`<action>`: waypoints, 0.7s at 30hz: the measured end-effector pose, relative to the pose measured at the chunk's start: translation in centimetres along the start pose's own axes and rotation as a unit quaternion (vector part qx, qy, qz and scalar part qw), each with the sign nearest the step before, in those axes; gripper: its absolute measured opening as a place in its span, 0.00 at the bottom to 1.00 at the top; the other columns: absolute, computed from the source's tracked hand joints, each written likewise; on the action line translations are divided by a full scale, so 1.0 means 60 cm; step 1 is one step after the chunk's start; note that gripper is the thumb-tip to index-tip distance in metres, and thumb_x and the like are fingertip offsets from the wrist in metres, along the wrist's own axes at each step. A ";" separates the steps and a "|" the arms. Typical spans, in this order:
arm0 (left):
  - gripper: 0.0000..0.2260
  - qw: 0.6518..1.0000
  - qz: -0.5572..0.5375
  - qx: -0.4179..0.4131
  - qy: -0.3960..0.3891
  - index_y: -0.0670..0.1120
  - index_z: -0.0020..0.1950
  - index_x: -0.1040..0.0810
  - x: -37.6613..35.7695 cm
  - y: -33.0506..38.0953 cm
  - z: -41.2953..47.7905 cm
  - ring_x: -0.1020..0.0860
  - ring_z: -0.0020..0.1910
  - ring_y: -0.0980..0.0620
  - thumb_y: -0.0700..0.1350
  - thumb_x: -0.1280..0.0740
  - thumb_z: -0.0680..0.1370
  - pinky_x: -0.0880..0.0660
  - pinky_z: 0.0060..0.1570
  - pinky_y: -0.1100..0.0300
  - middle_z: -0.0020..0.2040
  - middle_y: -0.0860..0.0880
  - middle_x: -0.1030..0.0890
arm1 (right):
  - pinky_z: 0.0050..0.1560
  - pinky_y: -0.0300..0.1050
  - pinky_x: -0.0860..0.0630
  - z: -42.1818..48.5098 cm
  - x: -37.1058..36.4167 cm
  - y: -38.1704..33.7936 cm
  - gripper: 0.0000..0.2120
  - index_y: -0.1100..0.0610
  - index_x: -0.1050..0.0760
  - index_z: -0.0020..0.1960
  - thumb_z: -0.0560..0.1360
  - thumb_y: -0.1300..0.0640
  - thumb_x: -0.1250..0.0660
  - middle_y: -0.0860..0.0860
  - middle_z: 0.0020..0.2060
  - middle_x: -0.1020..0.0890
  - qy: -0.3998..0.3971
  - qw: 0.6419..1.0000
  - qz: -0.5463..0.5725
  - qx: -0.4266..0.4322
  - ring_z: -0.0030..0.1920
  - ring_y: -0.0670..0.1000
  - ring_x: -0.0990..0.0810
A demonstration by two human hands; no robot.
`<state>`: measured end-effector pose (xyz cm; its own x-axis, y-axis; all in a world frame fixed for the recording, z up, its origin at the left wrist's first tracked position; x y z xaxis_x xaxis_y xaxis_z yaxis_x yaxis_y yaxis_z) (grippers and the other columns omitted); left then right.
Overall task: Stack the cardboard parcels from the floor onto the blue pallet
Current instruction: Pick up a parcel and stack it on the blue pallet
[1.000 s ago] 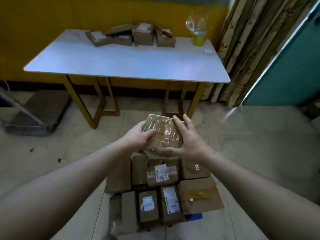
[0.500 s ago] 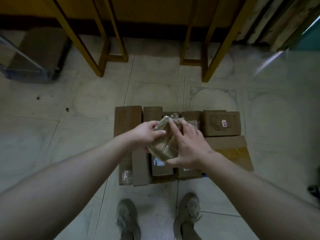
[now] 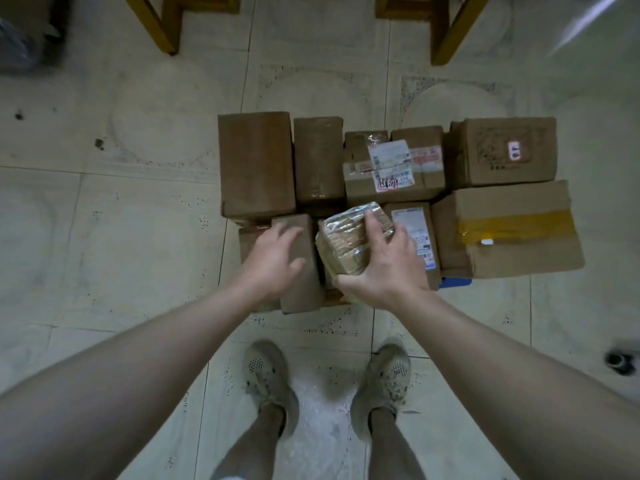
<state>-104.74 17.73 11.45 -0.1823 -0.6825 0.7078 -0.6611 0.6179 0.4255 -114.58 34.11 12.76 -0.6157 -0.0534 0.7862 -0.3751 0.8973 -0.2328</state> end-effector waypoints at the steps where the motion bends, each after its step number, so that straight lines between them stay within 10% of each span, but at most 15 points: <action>1: 0.33 0.997 0.063 -0.006 -0.042 0.54 0.76 0.45 -0.025 -0.013 -0.003 0.49 0.76 0.49 0.51 0.32 0.75 0.45 0.72 0.49 0.77 0.49 0.48 | 0.66 0.60 0.39 0.008 -0.015 -0.001 0.55 0.38 0.63 0.73 0.59 0.30 0.32 0.58 0.73 0.47 -0.003 1.000 0.000 -0.007 0.72 0.61 0.45; 21: 0.46 0.970 0.231 -0.050 -0.057 0.55 0.76 0.61 -0.137 -0.093 0.009 0.58 0.76 0.46 0.61 0.32 0.71 0.46 0.71 0.46 0.77 0.51 0.61 | 0.69 0.60 0.43 0.067 -0.120 -0.010 0.46 0.44 0.72 0.74 0.74 0.32 0.43 0.57 0.76 0.57 0.041 0.994 0.032 -0.094 0.75 0.60 0.52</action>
<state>-99.93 19.69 2.97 -0.5246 -0.3590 0.7720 -0.4170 0.8989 0.1346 -112.71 32.16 4.93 -0.5727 0.0345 0.8190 -0.1969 0.9641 -0.1783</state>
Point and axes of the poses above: each hand's wrist, its own z-axis towards the middle knuckle, its own x-axis out of the back of the hand, y = z × x, the point moved 5 cm from there along z, towards the middle knuckle
